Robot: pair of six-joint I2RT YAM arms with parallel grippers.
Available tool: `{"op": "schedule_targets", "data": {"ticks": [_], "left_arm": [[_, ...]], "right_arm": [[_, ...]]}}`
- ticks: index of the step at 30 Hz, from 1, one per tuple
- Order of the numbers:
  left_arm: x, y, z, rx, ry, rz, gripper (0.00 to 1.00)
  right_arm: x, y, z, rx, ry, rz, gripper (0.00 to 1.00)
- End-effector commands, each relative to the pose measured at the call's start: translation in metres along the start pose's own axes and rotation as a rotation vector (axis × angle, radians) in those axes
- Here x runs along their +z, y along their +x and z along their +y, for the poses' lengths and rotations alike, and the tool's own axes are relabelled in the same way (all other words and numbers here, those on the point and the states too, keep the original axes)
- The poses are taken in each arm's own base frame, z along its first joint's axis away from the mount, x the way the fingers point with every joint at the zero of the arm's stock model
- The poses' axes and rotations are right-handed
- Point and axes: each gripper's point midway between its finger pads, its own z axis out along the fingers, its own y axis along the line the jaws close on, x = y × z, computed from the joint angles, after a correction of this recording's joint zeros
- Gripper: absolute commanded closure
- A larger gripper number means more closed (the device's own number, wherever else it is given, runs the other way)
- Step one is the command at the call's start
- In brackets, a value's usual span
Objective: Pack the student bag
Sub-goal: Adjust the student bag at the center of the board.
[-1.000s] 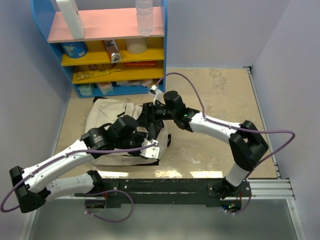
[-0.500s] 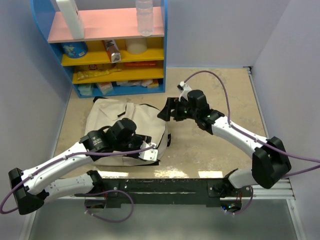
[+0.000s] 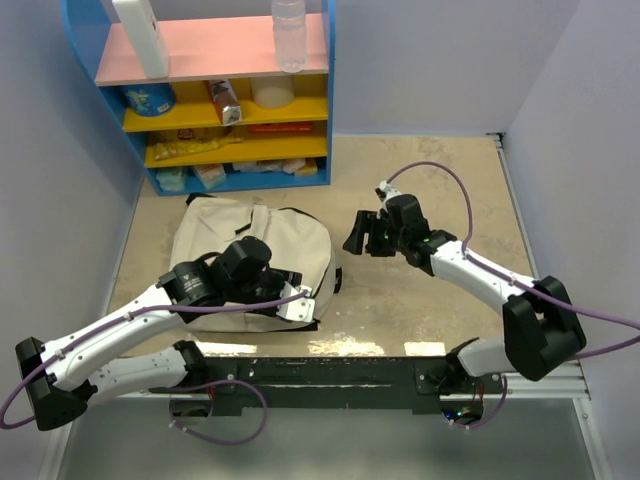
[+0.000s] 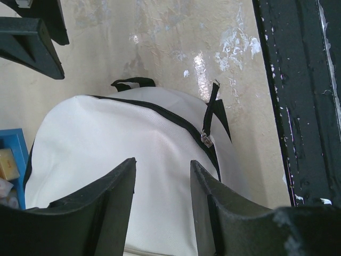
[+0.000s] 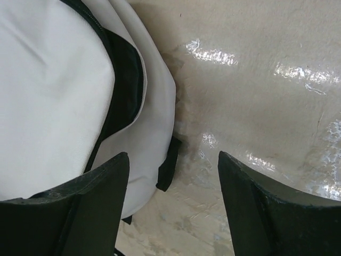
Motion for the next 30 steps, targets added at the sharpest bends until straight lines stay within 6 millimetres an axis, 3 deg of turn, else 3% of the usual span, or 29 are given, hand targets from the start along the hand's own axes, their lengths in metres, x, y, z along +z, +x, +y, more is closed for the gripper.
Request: {"op": "schedule_targets", "data": {"ticks": [1, 6, 13, 19, 25, 30], "left_arm": [[-0.001, -0.008, 0.006, 0.004, -0.022, -0.029, 0.5], [0.0, -0.009, 0.007, 0.006, -0.028, -0.029, 0.5], [-0.002, -0.006, 0.007, 0.006, -0.035, -0.022, 0.51], [-0.001, -0.006, 0.008, 0.009, -0.042, -0.028, 0.51], [-0.004, -0.005, 0.009, 0.011, -0.052, -0.021, 0.5], [-0.005, -0.004, 0.008, 0.009, -0.055, -0.024, 0.5]], "right_arm": [[0.014, 0.007, 0.009, -0.022, -0.038, 0.029, 0.3], [0.022, 0.013, 0.058, -0.077, -0.119, 0.036, 0.27], [0.015, 0.016, 0.1, -0.098, -0.176, 0.015, 0.23], [0.028, 0.036, 0.109, -0.122, -0.157, 0.072, 0.22], [0.042, 0.059, 0.101, -0.189, -0.034, 0.129, 0.26], [0.032, 0.045, 0.095, -0.211, 0.045, 0.069, 0.34]]}}
